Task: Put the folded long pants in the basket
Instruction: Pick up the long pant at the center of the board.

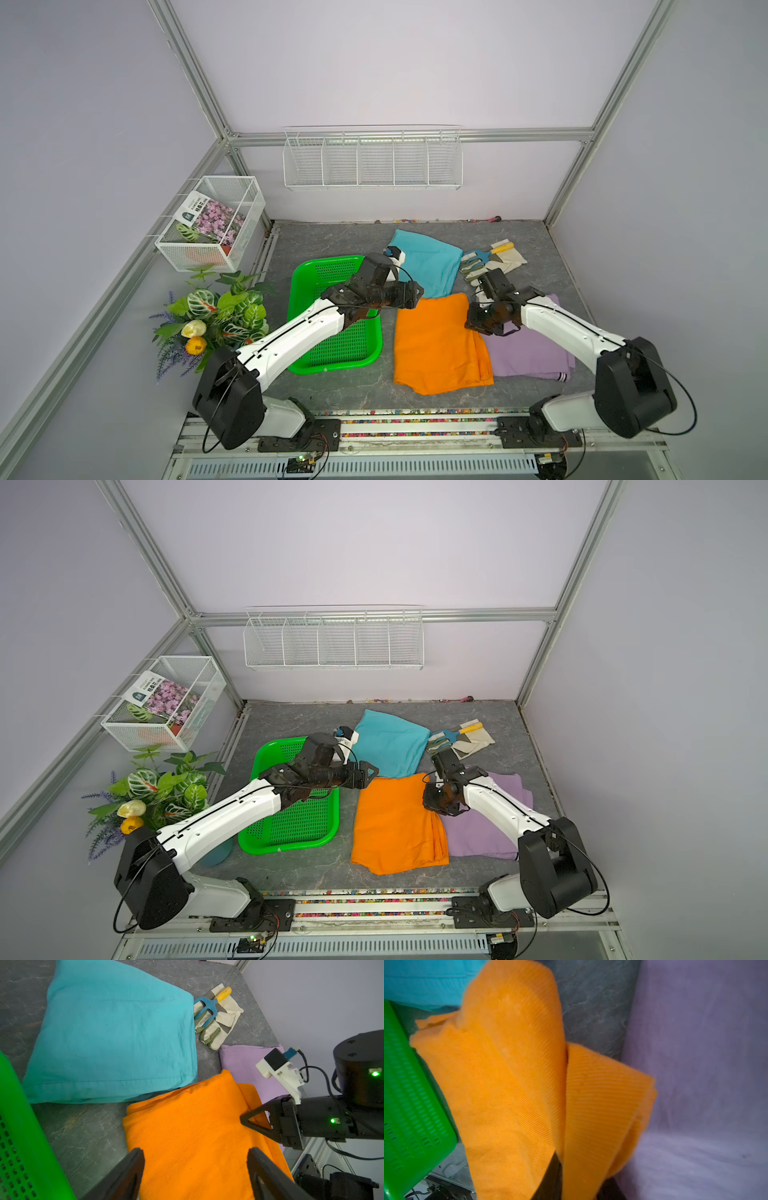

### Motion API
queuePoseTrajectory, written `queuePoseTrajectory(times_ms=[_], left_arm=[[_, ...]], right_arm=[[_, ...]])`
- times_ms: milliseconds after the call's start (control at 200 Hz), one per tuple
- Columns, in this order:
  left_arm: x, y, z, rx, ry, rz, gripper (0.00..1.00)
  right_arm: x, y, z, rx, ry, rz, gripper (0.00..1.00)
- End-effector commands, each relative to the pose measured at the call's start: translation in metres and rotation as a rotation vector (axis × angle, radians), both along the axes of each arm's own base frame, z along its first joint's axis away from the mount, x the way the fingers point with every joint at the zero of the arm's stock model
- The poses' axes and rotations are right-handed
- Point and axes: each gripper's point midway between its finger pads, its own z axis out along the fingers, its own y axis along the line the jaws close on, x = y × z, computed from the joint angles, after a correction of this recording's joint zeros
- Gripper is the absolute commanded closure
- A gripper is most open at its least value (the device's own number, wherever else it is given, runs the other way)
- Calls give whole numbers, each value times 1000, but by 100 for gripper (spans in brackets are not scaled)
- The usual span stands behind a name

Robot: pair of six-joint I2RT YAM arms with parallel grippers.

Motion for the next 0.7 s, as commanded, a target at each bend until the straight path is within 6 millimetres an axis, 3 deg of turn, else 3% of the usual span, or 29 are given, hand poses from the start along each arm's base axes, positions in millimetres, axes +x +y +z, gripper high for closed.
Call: queuePoseTrajectory(times_ms=[0,325,410,515,695], left_arm=[[-9,-4,-19,21,117,-3,18],[-17,-18,-74,70,366,12,33],[-18,-12,-96,129,392,34,39],[-22,2,-120,207,418,75,39],[-22,14,-137,271,418,121,38]], right_arm=[[-2,-15,-6,11,11,-26,100],[-2,-32,-15,48,2,-107,100],[-2,-30,-18,81,-3,-127,100],[2,-26,-17,114,-15,-141,100],[10,-19,-10,153,-46,-137,100]])
